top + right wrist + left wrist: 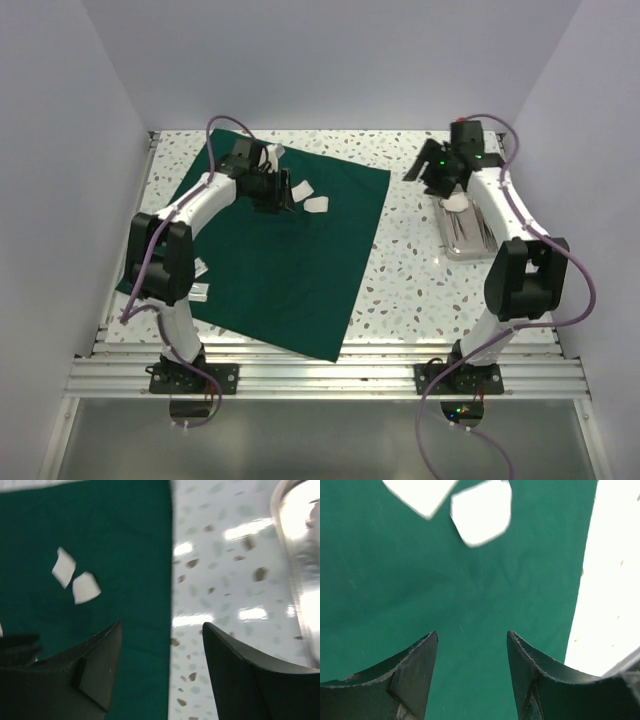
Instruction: Prepare the surgical pack
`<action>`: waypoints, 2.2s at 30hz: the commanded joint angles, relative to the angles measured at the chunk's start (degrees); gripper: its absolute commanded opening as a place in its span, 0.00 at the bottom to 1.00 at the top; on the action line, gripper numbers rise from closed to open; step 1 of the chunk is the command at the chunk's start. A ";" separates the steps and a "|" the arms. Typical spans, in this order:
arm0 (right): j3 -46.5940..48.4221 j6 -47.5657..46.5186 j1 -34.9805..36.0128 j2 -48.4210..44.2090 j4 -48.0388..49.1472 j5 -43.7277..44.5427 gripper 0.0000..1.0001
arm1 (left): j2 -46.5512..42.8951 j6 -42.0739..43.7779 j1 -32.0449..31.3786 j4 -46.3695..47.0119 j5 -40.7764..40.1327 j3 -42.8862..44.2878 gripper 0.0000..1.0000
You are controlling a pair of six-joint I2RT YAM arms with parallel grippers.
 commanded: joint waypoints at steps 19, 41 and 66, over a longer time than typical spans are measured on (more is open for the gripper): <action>-13.53 -7.33 11.24 -5.53 1.11 -14.47 0.64 | 26.20 -15.51 4.76 9.28 -0.56 22.66 0.55; -16.69 -6.98 11.24 -4.65 3.76 -15.17 0.63 | 30.24 -19.65 4.76 11.84 2.07 22.20 0.38; -16.60 -6.72 11.24 -4.39 3.93 -15.44 0.60 | 19.96 -7.70 3.79 13.23 14.72 22.47 0.00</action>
